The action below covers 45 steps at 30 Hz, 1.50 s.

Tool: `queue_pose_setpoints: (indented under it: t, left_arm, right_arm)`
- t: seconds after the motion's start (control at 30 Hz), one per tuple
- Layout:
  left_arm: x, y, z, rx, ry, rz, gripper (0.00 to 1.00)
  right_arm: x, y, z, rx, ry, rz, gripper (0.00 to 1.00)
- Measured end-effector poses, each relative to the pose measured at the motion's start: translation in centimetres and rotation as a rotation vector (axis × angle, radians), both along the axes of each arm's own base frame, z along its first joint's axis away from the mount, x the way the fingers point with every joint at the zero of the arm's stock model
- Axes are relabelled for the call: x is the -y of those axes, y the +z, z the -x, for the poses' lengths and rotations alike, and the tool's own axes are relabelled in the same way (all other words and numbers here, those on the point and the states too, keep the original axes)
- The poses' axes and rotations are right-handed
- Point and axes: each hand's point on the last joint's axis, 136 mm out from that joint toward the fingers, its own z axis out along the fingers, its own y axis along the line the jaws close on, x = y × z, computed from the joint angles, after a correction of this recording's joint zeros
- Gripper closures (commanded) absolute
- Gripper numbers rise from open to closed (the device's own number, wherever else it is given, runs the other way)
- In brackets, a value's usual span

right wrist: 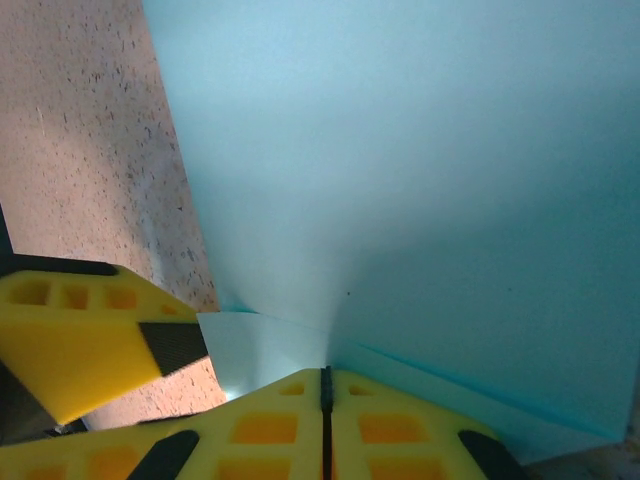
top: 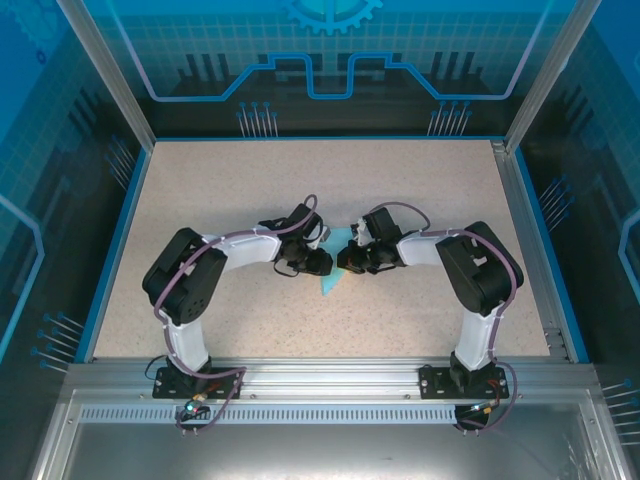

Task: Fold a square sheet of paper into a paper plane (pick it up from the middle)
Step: Third fold the triangle at the center of the table.

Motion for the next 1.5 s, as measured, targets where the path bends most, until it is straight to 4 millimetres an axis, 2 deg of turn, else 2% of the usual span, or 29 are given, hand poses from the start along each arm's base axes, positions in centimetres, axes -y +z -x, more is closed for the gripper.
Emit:
queue_pose_setpoints:
  t: [0.1,0.23,0.33,0.47,0.7,1.0,1.23,1.4,1.5]
  left_arm:
    - [-0.4,1.3,0.2,0.012,0.035,0.011,0.55]
    - [-0.4,3.1,1.2,0.008,0.081,0.078,0.65]
    - [0.5,3.6,2.1,-0.036,0.091,0.159,0.71]
    - [2.4,3.6,3.3,-0.103,0.088,0.264,0.74]
    - [4.3,1.7,3.4,-0.191,0.099,0.344,0.77]
    - [3.3,-1.1,4.0,-0.229,0.134,0.286,0.8]
    - [3.2,-1.3,3.9,-0.211,0.125,0.284,0.82]
    - [3.2,-1.3,3.9,-0.21,0.125,0.285,0.82]
    - [3.2,-1.4,3.9,-0.21,0.125,0.285,0.82]
  right_arm:
    - [0.0,0.0,0.0,-0.006,-0.008,0.0,0.91]
    - [0.0,0.0,-0.1,-0.011,-0.017,-0.003,0.91]
    - [0.0,0.0,-0.1,-0.013,-0.02,-0.003,0.91]
    - [0.0,0.0,-0.1,-0.012,-0.021,-0.002,0.91]
    - [0.0,0.0,-0.1,-0.012,-0.021,-0.001,0.91]
    - [0.0,0.0,-0.1,-0.012,-0.019,-0.002,0.88]
    - [-0.1,0.9,-0.2,0.004,-0.005,-0.004,0.85]
    - [-0.7,2.9,-0.1,0.052,0.018,-0.029,0.9]
    - [-1.5,3.2,0.4,0.058,0.039,-0.041,0.92]
